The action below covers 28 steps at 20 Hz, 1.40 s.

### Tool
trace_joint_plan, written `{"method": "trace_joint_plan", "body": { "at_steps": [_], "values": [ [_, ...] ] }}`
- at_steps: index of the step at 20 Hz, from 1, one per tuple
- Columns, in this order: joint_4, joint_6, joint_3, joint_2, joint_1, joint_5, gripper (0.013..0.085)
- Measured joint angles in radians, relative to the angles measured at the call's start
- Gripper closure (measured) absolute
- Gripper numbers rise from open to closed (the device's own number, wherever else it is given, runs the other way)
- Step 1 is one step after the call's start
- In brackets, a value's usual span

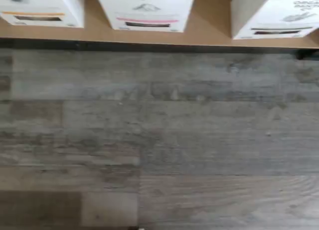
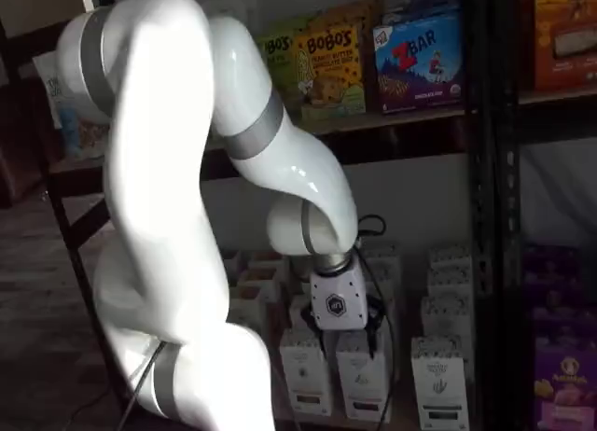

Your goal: Pick up the white box with a green strip in the middle, on the bottom shelf, the sixth box from the left

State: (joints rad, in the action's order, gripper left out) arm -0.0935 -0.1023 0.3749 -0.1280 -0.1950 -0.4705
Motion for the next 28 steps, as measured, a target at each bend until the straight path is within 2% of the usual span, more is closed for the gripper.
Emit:
{"method": "trace_joint_plan", "body": {
  "at_steps": [1,2,4,9,10,12,13,15,17,20,22,26,28],
  "values": [
    [-0.049,0.037,0.011,0.026,-0.006,0.010,0.0130],
    [-0.079,0.059,0.020,0.049,-0.012,0.022,0.0130],
    [-0.106,0.075,0.032,0.093,-0.022,0.059,0.0130],
    [0.001,-0.032,0.064,0.193,-0.033,0.132,0.0130],
    [-0.015,-0.019,0.071,0.208,-0.036,0.139,0.0130],
    [-0.083,0.036,0.086,0.241,-0.045,0.162,0.0130],
    [-0.090,0.040,0.097,0.262,-0.048,0.173,0.0130],
    [-0.038,-0.006,0.119,0.299,-0.044,0.189,0.0130],
    [0.055,-0.083,0.138,0.334,-0.031,0.217,0.0130],
    [0.115,-0.129,0.165,0.378,-0.019,0.247,0.0130],
    [0.106,-0.118,0.189,0.412,-0.017,0.264,0.0130],
    [0.041,-0.062,0.240,0.472,-0.025,0.278,0.0130],
    [0.026,-0.052,0.269,0.498,-0.030,0.278,0.0130]
  ]
}}
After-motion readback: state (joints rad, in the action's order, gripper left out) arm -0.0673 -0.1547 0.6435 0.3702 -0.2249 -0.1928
